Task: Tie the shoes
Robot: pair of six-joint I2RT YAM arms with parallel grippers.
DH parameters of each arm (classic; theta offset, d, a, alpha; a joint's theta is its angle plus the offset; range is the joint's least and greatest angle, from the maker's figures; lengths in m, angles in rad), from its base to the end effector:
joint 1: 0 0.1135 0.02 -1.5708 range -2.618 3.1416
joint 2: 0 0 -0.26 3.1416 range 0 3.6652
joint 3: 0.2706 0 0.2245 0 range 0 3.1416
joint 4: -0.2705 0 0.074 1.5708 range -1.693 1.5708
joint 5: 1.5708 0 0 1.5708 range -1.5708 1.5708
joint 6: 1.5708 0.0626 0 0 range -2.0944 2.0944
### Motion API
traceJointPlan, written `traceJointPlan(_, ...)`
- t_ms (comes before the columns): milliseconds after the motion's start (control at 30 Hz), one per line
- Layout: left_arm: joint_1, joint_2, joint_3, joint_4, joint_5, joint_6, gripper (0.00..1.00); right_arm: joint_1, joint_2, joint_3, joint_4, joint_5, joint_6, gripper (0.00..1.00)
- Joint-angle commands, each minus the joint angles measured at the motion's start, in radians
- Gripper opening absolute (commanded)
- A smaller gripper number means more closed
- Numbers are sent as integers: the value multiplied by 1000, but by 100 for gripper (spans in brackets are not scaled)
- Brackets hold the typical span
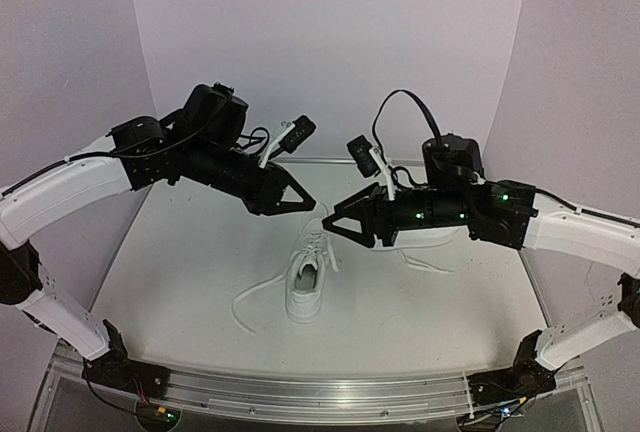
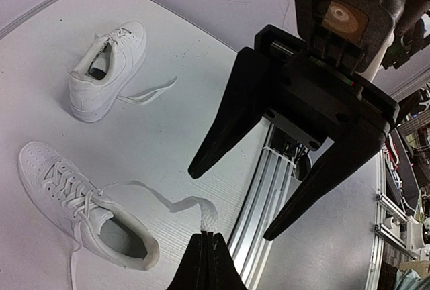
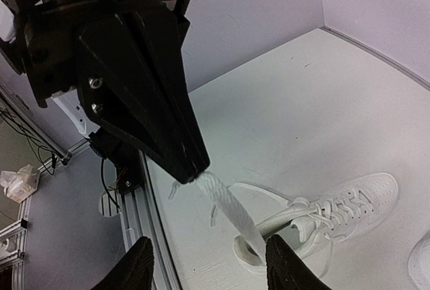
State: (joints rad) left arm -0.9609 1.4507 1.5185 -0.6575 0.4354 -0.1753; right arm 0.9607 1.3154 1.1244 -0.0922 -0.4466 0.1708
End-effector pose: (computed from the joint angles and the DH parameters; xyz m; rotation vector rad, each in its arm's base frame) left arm 0.1555 -0.2687 0.3735 1.1330 2.0235 -1.0913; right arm 0.1517 0.2641 0.3465 -1.0699 1.6924 1.1725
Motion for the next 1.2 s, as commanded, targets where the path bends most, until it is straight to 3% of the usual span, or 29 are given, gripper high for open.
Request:
traceJointPlan(0,-11,-39,37,-2,52,17,0,1,44,68,48,-42,-54,52)
traceJointPlan(267,-13,-43,34,6,86,20,0,2,83,88,49,-48,-82,42)
traceJointPlan(433,-12,-49,26,11,49,7,1,1,91,98,47,-58,-71,12)
traceJointPlan(500,-9,-57,25,-3,-31,-9,19,1,82,93,46,-45,-48,0)
traceJointPlan(567,6,-81,2,-16,-114,-49,40,2,60,78,45,-10,-20,0)
traceJointPlan(700,70,-200,-165,4,-286,-180,60,0,-14,28,36,133,54,0)
traceJointPlan(933,23,-324,-575,1,-518,-442,65,-1,-114,-51,-3,413,194,0)
traceJointPlan(1067,-108,-314,-643,-104,-662,-578,66,-5,-136,-65,-28,486,228,0)
traceJointPlan(1167,-129,-305,-692,-119,-663,-664,65,-5,-134,-68,-30,496,236,0)
